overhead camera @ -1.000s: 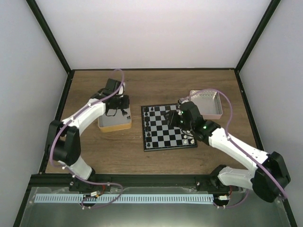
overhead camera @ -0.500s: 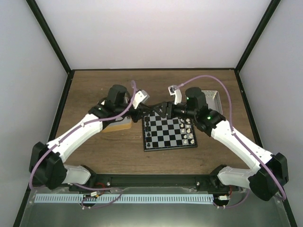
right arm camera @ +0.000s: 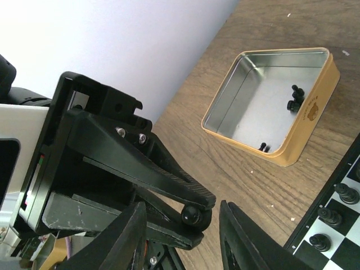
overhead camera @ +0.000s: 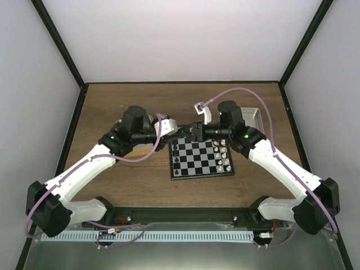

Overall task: Set up the chess pieces on the board
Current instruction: Pick up the chess piece from the storage box.

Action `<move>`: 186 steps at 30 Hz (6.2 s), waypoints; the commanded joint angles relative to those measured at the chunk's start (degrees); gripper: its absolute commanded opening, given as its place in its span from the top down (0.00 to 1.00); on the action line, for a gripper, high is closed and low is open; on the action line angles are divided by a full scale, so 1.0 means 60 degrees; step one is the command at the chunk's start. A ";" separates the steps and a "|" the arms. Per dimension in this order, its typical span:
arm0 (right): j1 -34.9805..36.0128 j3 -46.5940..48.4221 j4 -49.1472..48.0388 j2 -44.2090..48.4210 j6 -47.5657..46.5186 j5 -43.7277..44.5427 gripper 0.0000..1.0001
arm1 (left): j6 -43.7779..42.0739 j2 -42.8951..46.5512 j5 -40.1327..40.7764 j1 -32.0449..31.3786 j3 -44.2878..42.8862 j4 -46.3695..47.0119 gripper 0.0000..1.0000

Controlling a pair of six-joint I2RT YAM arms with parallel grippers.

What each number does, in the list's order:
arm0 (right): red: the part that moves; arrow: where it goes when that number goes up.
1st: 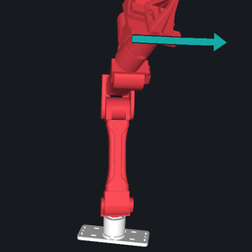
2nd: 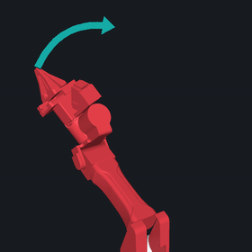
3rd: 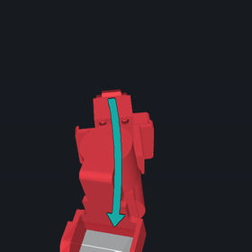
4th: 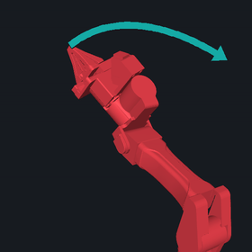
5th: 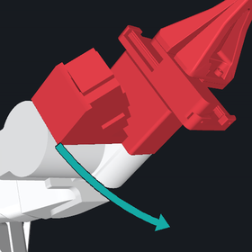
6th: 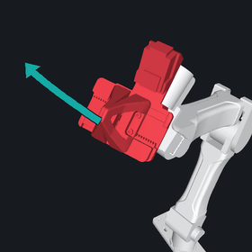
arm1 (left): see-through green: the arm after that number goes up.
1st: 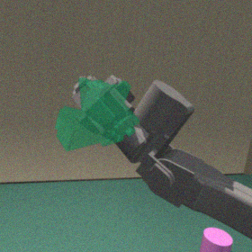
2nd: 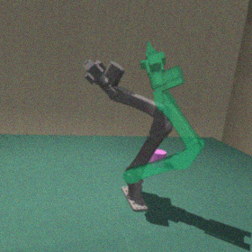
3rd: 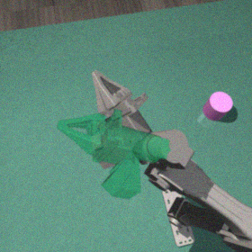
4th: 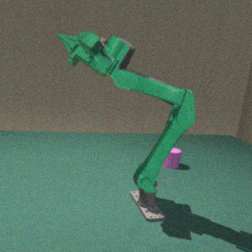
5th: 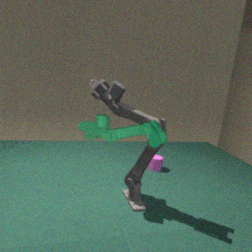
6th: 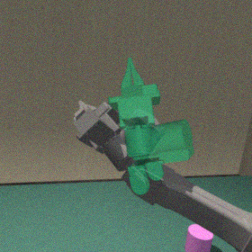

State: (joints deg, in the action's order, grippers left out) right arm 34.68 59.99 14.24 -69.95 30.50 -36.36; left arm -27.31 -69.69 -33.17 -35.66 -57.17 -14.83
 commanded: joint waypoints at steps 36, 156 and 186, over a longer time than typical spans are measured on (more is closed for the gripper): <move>-0.0051 -0.2177 -0.3324 0.2106 0.2128 0.1315 0.99 | 0.6247 0.1624 -0.0411 -0.0209 0.1838 0.5039 0.32; 0.1755 0.2021 0.0427 -0.6752 -0.0765 0.8000 0.99 | 0.7350 0.1258 0.6604 -0.0195 0.0729 0.0498 0.96; 0.1751 0.1754 0.0426 -0.5583 -0.0249 0.7768 0.79 | 0.7253 0.1080 0.6042 -0.0204 0.0675 0.0389 0.96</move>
State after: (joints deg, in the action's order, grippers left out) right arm 44.84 69.82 16.69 -107.48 28.03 9.93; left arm 17.39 -62.67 5.43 -36.80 -53.08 -12.71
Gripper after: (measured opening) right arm 0.186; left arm 0.079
